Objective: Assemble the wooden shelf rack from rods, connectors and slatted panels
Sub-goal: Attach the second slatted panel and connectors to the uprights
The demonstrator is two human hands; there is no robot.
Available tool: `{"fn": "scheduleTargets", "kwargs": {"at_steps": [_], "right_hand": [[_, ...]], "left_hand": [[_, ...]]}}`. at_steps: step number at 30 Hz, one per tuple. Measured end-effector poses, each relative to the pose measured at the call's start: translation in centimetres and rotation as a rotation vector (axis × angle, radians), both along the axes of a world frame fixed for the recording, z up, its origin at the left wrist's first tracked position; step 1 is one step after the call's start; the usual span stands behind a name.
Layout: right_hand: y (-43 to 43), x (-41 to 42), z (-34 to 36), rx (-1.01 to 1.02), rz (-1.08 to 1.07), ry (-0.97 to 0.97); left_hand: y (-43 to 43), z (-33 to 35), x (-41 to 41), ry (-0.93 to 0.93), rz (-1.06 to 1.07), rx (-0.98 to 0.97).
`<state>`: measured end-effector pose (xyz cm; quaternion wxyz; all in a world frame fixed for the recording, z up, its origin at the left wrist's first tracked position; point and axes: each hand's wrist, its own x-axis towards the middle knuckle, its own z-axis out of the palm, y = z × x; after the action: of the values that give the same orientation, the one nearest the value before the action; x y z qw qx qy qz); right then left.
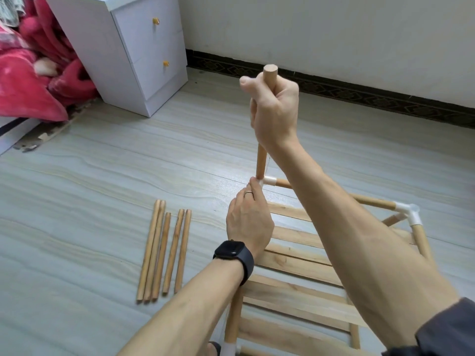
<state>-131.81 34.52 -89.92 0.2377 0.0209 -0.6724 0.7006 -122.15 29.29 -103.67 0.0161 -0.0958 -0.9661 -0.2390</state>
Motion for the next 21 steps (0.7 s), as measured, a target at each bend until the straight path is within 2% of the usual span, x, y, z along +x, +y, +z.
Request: {"fn": "scheduleTargets", "kwargs": {"at_steps": [5, 13, 15, 17, 19, 21], "right_hand": [[2.2, 0.0, 0.3, -0.11, 0.007, -0.049], [1.4, 0.8, 0.2, -0.022, -0.161, -0.12], [0.8, 1.3, 0.1, 0.074, -0.21, -0.15], [0.7, 2.5, -1.0, 0.261, -0.199, -0.244], [2.0, 5.4, -3.5, 0.36, -0.181, -0.363], [4.5, 9.9, -6.9, 0.469, -0.251, -0.411]], "left_hand": [[0.2, 0.6, -0.4, -0.039, -0.013, -0.007], [-1.7, 0.3, 4.1, -0.053, -0.285, -0.236], [-1.9, 0.1, 4.2, -0.071, -0.31, -0.252], [-1.6, 0.3, 3.7, -0.08, -0.305, -0.253], [-1.2, 0.5, 3.3, -0.09, -0.311, -0.263], [-1.1, 0.4, 2.8, -0.084, -0.318, -0.263]]}}
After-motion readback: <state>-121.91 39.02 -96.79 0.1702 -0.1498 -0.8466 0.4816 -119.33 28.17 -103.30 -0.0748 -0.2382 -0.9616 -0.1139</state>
